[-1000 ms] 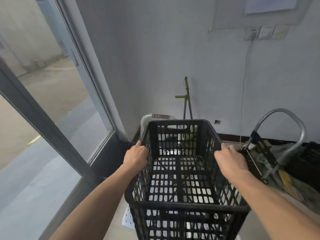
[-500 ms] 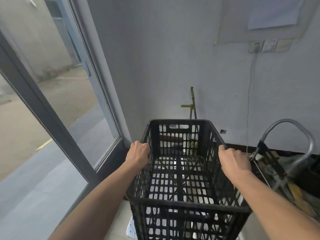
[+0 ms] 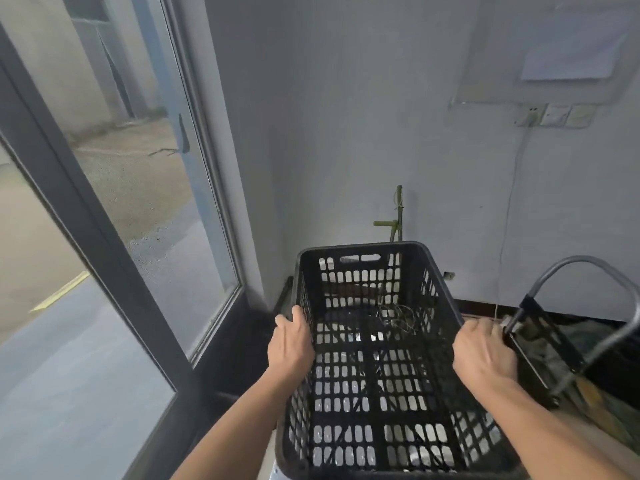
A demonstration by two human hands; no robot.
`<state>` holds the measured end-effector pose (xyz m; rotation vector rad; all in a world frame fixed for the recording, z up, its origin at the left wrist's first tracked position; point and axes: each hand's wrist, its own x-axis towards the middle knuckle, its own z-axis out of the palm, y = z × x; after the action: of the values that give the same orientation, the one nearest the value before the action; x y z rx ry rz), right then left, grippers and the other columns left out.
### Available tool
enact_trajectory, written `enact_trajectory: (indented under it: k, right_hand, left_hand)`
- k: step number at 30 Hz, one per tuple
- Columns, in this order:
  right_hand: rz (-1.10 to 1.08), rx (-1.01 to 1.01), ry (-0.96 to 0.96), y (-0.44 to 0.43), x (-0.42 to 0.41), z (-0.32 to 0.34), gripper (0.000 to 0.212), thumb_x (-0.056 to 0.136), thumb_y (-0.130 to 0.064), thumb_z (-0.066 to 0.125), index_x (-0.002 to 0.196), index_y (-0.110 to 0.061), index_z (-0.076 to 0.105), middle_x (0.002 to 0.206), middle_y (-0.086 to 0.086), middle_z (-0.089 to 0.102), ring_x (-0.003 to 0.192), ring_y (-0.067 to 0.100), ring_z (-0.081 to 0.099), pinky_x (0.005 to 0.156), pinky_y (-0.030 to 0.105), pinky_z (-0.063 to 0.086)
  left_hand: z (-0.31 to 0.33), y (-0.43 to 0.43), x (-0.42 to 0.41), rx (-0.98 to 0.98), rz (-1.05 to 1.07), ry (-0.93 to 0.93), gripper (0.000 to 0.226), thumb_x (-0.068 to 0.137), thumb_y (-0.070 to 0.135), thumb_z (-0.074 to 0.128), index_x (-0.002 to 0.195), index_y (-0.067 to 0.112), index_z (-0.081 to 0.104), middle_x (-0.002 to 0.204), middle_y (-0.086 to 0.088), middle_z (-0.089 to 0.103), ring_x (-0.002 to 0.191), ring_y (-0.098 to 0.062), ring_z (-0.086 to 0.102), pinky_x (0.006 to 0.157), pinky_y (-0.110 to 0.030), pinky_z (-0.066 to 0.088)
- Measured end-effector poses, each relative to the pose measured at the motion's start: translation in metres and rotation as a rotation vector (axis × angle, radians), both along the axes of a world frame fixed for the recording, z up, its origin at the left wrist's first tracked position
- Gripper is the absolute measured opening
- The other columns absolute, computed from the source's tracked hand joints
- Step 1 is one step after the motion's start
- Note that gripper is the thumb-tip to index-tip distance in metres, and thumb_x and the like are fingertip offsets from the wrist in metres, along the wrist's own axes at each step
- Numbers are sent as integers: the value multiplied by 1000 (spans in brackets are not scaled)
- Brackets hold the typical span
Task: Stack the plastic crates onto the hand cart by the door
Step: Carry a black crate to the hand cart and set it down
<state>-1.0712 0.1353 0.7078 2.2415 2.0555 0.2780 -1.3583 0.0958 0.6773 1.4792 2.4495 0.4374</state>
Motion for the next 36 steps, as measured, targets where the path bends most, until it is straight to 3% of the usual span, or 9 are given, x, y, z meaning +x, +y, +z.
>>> enact_trajectory:
  k: [2,4,8,15,27,31,36]
  right_hand:
    - [-3,8,34,-2,-11,-4,45,90,-22,62,130,-6,49,124,10,52,114,22,52,75,27,55]
    - [5,19,54,-2,-17,-6,44,90,-24,63,128,-6,51,123,10,51,112,21,51,78,25,54]
    - [27,18,80,7,-19,-10,45,90,-29,66,127,-7,52,125,9,51,113,21,51,86,25,52]
    - [63,-33,185,29,-3,-25,56,89,-33,69,132,-3,48,130,13,47,118,22,51,96,29,52]
    - [44,-132,247,70,26,-80,46,91,-34,60,125,-4,54,124,11,54,110,22,56,86,32,52]
    - [30,-171,279,87,29,-123,38,89,-30,60,116,-4,61,117,10,56,100,22,59,79,34,54]
    - [60,-216,288,106,26,-178,35,92,-29,60,114,-2,59,116,12,55,98,23,59,71,30,50]
  left_hand:
    - [-9,-2,-14,2,24,0,67,91,-3,49,149,12,20,121,-15,47,96,-32,64,71,-36,45]
    - [-13,-1,-24,-6,39,24,70,92,-3,48,153,4,15,131,-17,46,102,-31,65,75,-36,49]
    - [-8,9,-31,12,26,42,35,89,-8,51,121,4,47,114,-12,52,96,-32,64,71,-35,50]
    - [-9,32,-19,2,-14,127,29,87,-6,56,113,6,51,111,-10,52,99,-25,57,76,-30,49]
    - [-43,60,4,-166,-43,198,32,84,5,66,111,8,51,108,-7,52,96,-26,61,65,-32,47]
    - [-73,80,8,-220,-22,193,29,85,4,65,109,9,49,106,-7,52,87,-28,65,61,-34,42]
    - [-130,99,2,-249,34,149,25,87,4,63,104,9,46,106,-9,56,93,-33,66,64,-37,43]
